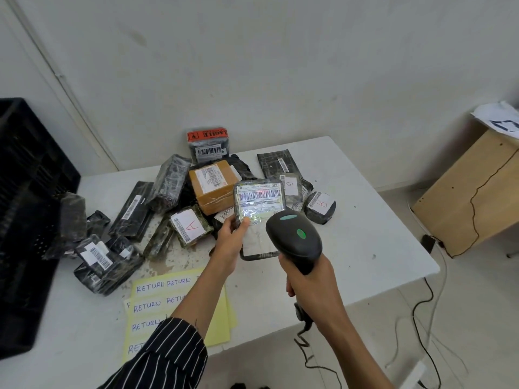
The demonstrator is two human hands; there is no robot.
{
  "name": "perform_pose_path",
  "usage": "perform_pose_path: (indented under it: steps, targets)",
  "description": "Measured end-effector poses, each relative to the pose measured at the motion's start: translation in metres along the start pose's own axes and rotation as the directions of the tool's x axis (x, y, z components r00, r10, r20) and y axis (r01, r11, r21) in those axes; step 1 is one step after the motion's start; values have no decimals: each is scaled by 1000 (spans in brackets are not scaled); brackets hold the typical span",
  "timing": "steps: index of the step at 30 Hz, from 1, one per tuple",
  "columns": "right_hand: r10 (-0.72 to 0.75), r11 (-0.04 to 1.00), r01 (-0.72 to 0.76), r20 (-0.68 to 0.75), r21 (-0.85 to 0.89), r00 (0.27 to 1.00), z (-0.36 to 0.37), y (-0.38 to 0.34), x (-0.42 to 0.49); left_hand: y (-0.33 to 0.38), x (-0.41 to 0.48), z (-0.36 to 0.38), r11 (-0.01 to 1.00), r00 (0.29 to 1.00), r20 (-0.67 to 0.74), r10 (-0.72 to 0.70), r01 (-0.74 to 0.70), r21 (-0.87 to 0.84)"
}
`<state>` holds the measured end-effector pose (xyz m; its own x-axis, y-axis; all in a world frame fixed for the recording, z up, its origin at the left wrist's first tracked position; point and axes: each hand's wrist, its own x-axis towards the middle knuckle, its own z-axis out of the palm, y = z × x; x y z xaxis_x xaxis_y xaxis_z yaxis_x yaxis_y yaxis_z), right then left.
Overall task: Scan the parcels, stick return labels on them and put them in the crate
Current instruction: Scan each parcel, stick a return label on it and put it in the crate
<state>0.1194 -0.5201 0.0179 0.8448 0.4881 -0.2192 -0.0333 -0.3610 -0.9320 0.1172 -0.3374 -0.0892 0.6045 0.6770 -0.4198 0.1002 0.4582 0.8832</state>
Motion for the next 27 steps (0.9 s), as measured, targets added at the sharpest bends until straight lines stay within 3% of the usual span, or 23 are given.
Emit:
perform_pose_path:
  steps: [14,19,21,23,27]
  targets:
    - [17,1000,-17,-26,13,1000,1,7,0,-2,-1,2,999,999,-12,-31,31,29]
    - [-32,972,3,-123,-234,992,-17,57,38,-22,-14,-7,972,989,28,-145,137,191]
    - [2,898,-51,-112,-437,994,-26,91,62,-35,-23,-9,957,979,55,-195,178,227]
    - [33,755,-105,-122,-647,992,-33,122,83,-47,-30,-11,936,972,54,-230,206,284]
    - [30,527,-139,-145,-838,989,-43,149,110,-67,-37,-10,874,965,13,-261,230,428]
